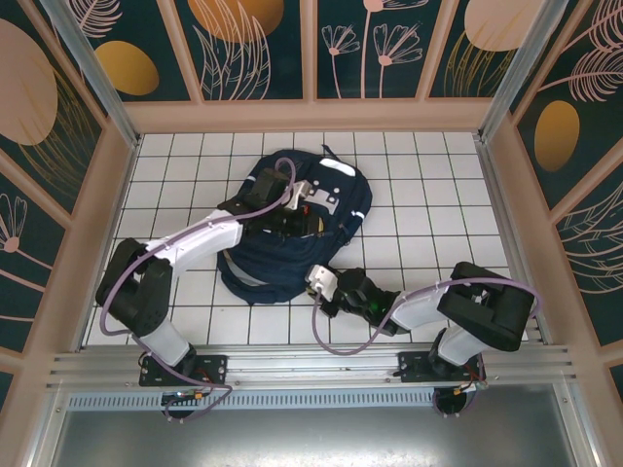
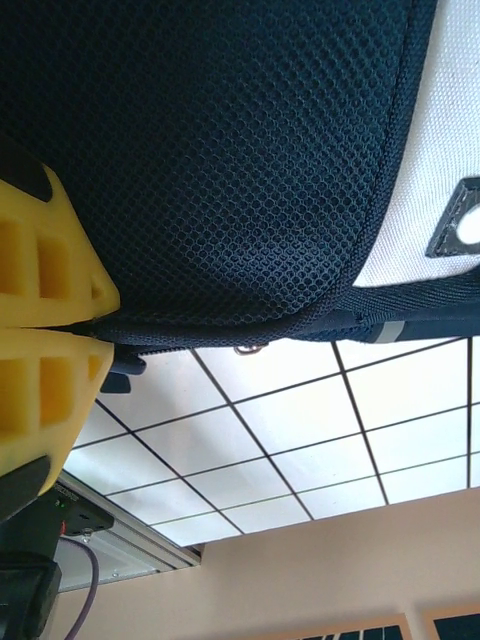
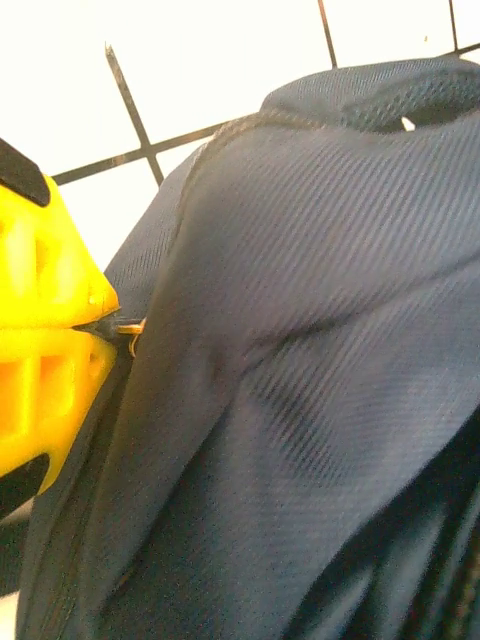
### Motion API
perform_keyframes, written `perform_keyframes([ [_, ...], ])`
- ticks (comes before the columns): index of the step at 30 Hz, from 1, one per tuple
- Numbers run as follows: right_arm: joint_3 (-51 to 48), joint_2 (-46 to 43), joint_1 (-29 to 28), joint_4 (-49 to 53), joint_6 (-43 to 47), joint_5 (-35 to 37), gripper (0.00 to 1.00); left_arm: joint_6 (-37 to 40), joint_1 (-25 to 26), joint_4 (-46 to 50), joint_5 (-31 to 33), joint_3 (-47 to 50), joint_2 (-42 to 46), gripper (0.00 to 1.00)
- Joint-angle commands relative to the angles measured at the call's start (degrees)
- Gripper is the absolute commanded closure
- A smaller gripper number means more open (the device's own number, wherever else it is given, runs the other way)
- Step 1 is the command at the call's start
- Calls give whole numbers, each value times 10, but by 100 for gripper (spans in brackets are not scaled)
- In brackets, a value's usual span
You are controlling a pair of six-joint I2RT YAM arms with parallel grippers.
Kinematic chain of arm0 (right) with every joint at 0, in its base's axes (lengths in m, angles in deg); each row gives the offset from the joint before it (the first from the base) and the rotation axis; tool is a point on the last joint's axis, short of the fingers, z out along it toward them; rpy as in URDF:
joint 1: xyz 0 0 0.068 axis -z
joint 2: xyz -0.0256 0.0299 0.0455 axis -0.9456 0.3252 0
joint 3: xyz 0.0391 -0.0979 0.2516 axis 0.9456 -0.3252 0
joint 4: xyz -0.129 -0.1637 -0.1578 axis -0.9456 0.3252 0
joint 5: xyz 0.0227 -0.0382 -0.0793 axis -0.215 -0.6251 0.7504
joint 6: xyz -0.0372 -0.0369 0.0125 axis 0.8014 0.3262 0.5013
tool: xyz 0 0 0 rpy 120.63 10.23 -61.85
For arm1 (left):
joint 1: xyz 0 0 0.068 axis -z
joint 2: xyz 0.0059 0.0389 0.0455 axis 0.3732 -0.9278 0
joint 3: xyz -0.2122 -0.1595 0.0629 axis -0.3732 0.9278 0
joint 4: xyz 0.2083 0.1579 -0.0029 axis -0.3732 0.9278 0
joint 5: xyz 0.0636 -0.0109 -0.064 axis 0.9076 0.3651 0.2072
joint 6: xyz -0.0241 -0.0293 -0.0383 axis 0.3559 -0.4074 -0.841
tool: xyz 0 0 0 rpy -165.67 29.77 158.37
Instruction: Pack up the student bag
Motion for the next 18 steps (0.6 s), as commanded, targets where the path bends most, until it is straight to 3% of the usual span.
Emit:
perform_keyframes([
  [1, 14, -19, -21, 15, -18, -47, 100, -7, 8, -79, 12, -45, -24, 100],
  [14, 28, -52, -21, 36, -35, -122, 100, 15, 27, -39, 57, -140, -121, 100],
  [18, 29, -57, -4, 28, -60, -157, 100, 40, 27, -5, 103, -126, -73, 61],
])
